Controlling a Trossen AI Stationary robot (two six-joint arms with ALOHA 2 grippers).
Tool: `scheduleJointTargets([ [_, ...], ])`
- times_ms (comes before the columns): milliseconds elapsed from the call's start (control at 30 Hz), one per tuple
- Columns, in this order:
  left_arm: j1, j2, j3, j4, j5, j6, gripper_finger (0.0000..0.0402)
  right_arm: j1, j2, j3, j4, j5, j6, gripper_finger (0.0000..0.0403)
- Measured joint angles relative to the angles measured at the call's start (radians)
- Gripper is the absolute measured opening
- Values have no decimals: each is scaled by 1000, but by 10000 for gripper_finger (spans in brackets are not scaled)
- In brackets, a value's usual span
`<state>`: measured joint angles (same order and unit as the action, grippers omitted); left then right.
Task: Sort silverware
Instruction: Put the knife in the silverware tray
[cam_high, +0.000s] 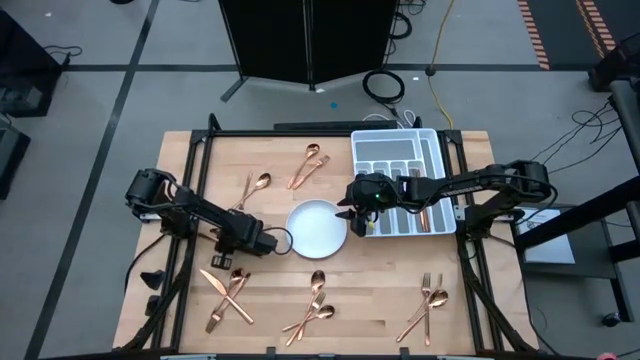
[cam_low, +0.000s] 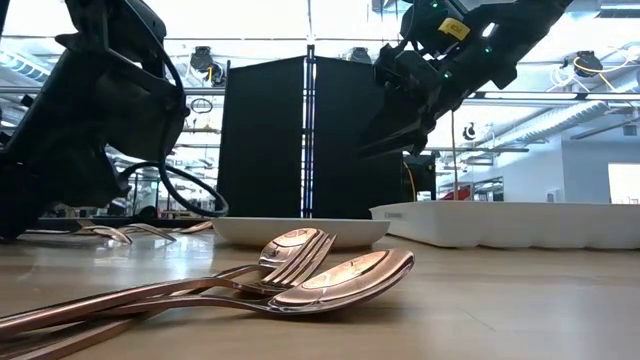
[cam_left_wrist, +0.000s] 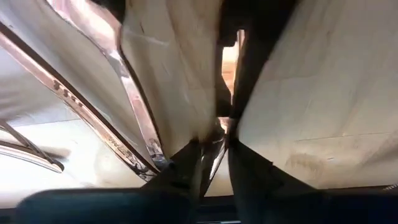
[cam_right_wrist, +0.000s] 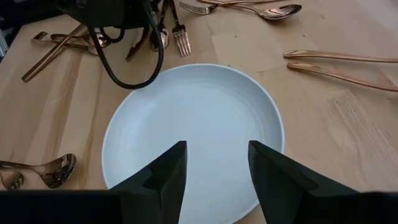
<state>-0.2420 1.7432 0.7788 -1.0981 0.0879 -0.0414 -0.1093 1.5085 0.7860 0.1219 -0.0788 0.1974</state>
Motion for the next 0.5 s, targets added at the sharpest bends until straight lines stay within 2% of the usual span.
scheduleJointTargets([
  [200,0,0,0,-1,0,7,21,0,0,0,0,0,0,162],
  [500,6,-40,20,-10,-13,5,17,0,0,0,0,0,0,162],
])
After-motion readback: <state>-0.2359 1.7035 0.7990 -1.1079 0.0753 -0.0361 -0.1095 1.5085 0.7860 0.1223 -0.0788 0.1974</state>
